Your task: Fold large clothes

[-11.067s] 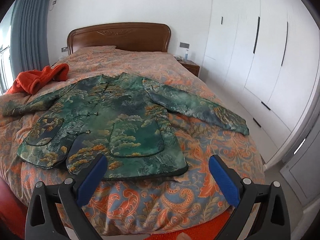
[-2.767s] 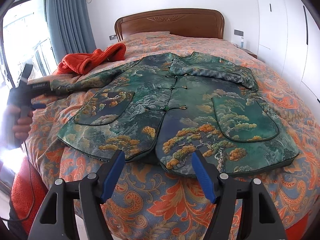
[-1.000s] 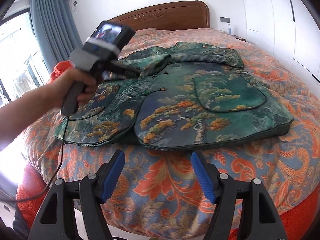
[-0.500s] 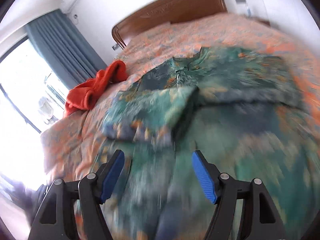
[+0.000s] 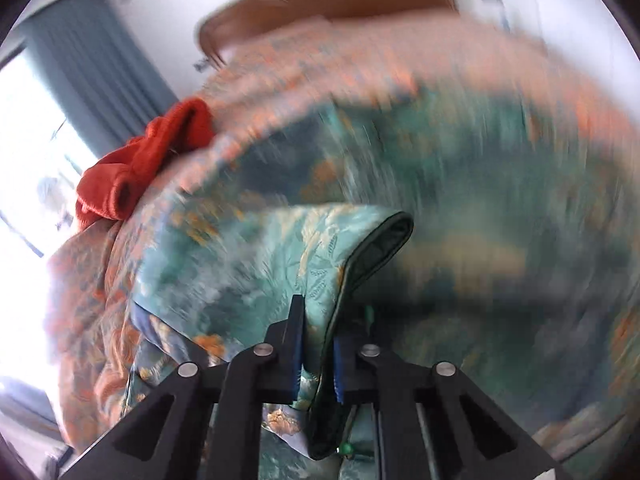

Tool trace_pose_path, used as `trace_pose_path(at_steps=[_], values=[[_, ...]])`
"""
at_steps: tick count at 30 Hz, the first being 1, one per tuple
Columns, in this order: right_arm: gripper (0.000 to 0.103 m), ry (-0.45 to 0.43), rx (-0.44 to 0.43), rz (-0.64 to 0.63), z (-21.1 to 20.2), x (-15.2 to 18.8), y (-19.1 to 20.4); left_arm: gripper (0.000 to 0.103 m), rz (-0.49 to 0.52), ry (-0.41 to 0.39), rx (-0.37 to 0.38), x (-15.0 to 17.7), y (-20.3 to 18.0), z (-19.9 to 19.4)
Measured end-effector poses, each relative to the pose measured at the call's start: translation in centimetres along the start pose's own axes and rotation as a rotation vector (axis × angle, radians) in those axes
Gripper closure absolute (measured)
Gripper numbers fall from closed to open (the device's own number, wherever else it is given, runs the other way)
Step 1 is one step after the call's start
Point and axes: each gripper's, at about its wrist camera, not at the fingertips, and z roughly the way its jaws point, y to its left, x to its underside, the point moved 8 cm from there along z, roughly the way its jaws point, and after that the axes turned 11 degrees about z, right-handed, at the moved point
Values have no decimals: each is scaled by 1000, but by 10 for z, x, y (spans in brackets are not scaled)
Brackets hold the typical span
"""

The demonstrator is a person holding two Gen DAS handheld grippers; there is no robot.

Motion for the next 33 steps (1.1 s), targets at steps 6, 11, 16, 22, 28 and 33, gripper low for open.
trace_pose_path(at_steps=[6, 11, 16, 22, 28, 33], values=[[92, -136, 105, -83, 3, -91, 0, 9, -23, -46, 49, -18, -17, -9], [89, -57, 184, -66, 61, -95, -37, 8, 17, -18, 68, -16, -31, -5], [45, 4, 241, 47, 90, -67, -72, 8, 95, 16, 66, -28, -39, 6], [45, -111, 147, 36, 23, -59, -69, 4, 69, -76, 183, -125, -46, 28], [40, -156, -15, -9, -79, -10, -50, 4, 58, -87, 207, -224, -61, 122], [33, -186, -79, -21, -154, 61, -53, 5, 117, 46, 118, -227, -80, 215]])
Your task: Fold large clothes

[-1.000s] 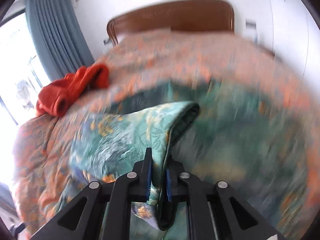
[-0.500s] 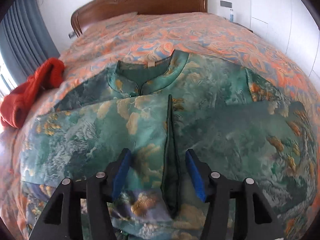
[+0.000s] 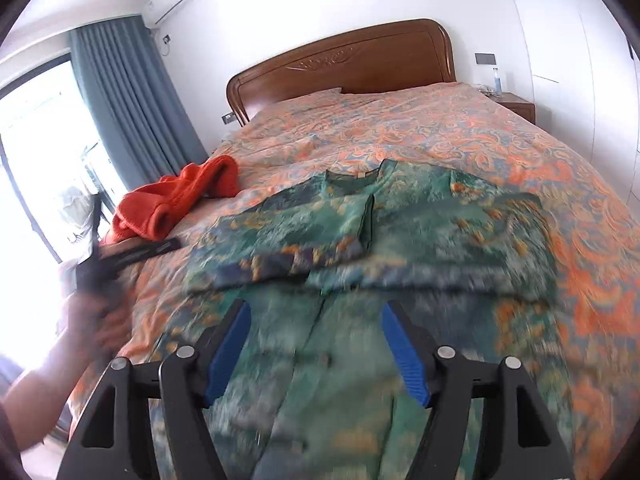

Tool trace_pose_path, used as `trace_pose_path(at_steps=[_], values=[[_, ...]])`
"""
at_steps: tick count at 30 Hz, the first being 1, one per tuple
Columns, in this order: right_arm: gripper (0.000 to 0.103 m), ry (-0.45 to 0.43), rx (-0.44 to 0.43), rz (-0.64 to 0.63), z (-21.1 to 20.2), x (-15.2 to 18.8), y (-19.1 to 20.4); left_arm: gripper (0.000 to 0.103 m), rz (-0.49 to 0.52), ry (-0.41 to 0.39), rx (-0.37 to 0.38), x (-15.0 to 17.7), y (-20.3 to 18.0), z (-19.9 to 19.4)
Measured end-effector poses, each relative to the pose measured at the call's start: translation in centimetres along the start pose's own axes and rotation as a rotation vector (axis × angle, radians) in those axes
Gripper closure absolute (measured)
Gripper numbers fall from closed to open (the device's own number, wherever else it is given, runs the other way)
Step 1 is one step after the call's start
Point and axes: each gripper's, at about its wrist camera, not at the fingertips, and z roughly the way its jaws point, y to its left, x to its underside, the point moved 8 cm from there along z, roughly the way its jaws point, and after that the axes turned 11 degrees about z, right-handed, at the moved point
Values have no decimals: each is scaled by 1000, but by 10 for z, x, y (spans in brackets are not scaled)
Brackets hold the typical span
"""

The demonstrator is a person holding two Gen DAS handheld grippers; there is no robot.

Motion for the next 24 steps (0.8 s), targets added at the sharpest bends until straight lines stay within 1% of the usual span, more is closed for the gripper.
trace_pose_path(at_steps=[2, 3, 4, 7, 10, 11, 14, 16, 19, 21, 22, 24], values=[[33, -2, 20, -14, -20, 28, -4, 5, -1, 141, -7, 24, -4, 46], [33, 4, 39, -17, -28, 44, -8, 3, -3, 175, -14, 34, -3, 60], [33, 15, 57, -19, -33, 58, -11, 1, -8, 185, -16, 41, -2, 67], [33, 45, 76, -8, -41, 87, -17, 1, -28, 184, -13, 44, 0, 70], [33, 66, 62, 22, -42, 102, -20, 1, -19, 194, -28, 38, 1, 59], [33, 63, 61, 26, -42, 103, -20, 1, -26, 181, -19, 29, 1, 50], [33, 42, 61, 14, -45, 101, -16, 1, -71, 118, 43, 4, 6, 24], [33, 20, 54, 4, -45, 94, -13, 1, -112, 78, 65, -21, 15, 17], [33, 4, 34, -17, -47, 86, -2, 1, -143, 64, 54, -47, 23, 30], [33, -1, 30, -40, -48, 85, 5, 1, -191, 78, 30, -55, 35, 50], [33, -1, 29, -47, -47, 86, 6, 1, -228, 108, 22, -54, 41, 66], [33, 13, 27, -47, -44, 90, 8, 1, -264, 173, 1, -42, 46, 92]])
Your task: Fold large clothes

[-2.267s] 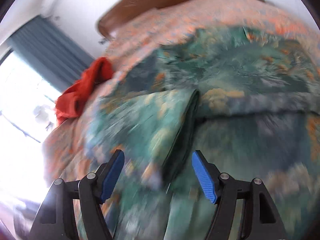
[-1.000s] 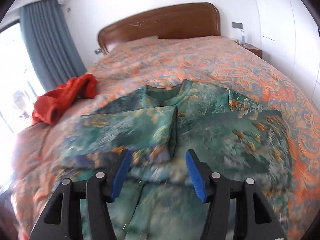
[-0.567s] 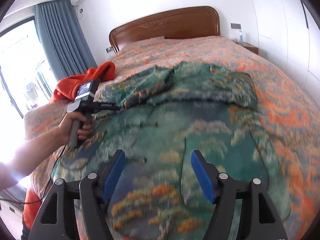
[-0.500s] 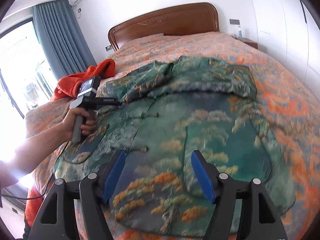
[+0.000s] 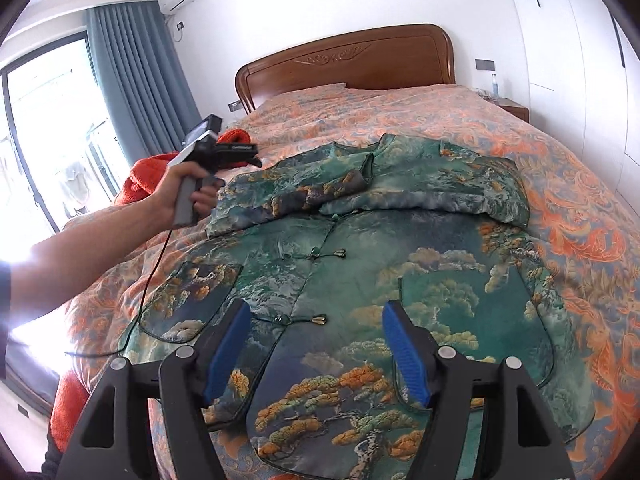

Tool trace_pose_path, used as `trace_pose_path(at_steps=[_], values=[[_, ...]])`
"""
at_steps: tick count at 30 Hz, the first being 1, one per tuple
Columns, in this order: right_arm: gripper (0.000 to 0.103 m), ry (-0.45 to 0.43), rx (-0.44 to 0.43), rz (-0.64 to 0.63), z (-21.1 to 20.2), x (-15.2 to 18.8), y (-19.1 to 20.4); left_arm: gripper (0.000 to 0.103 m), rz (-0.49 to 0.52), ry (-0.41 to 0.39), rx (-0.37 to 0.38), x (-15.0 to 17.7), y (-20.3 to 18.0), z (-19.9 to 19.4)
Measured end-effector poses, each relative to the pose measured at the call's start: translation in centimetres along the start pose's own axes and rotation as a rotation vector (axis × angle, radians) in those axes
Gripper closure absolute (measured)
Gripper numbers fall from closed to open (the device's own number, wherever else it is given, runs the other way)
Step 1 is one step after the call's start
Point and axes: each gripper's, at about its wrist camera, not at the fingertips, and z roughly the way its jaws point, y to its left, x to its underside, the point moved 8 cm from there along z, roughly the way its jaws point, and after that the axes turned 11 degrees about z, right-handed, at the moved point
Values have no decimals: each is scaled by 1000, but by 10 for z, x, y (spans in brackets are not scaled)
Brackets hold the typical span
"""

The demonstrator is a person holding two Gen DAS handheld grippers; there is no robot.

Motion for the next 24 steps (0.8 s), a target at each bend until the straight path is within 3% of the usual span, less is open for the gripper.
trace_pose_path(at_steps=[3, 8, 12, 18, 24], values=[[33, 46, -4, 26, 8, 13, -3, 0, 24, 66, -57, 14, 5, 32], [33, 99, -12, 73, 16, 33, -7, 1, 55, 15, -84, 19, -1, 15], [33, 70, -5, 26, 10, 35, 3, 1, 121, -57, -57, 36, -12, -39], [33, 32, 10, -41, -4, 35, 19, 1, 248, -163, 19, 105, -32, -148], [33, 7, 25, -67, -22, 42, 34, 1, 324, -189, 52, 181, -30, -213]])
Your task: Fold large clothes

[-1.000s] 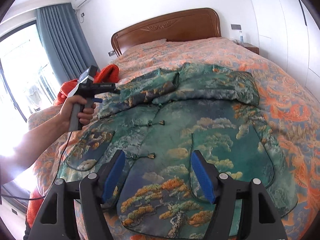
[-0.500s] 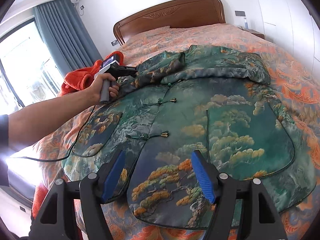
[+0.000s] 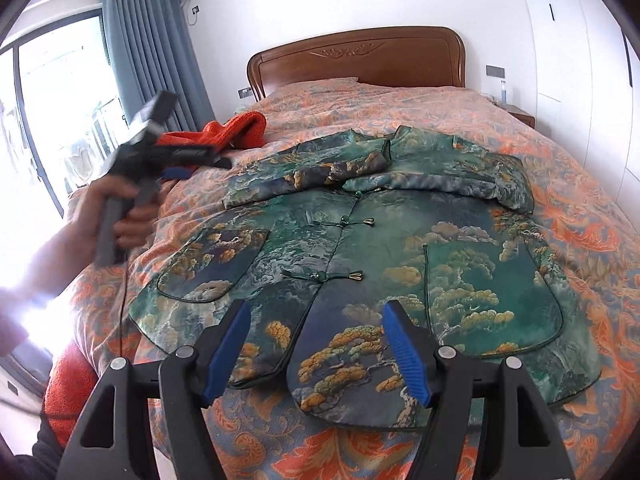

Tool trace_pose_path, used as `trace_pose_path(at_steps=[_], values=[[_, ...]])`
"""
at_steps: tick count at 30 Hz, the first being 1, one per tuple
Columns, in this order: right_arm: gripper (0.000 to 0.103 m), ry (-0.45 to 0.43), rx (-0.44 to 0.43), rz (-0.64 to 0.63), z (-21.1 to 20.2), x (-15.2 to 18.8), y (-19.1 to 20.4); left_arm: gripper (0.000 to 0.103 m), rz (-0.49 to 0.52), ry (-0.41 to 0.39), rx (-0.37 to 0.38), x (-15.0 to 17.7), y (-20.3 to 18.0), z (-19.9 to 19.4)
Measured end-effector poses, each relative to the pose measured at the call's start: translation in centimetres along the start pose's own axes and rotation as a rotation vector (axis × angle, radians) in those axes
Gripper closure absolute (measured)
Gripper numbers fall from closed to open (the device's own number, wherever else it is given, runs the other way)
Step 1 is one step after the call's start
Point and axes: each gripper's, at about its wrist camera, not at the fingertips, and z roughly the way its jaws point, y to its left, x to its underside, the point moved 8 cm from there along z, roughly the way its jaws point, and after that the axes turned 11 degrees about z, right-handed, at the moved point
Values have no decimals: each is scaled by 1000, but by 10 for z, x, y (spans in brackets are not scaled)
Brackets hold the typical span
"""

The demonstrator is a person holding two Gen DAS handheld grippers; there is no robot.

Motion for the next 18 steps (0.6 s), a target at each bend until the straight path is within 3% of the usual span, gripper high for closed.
trace_pose_path(at_steps=[7, 11, 18], values=[[33, -17, 18, 4, -20, 13, 15, 1, -47, -40, -36, 63, -8, -51], [32, -14, 47, 2, -24, 17, 18, 1, -95, -70, -39, 75, -11, -67], [17, -96, 115, -7, -40, 9, 14, 1, -174, -150, -70, 91, -10, -78]])
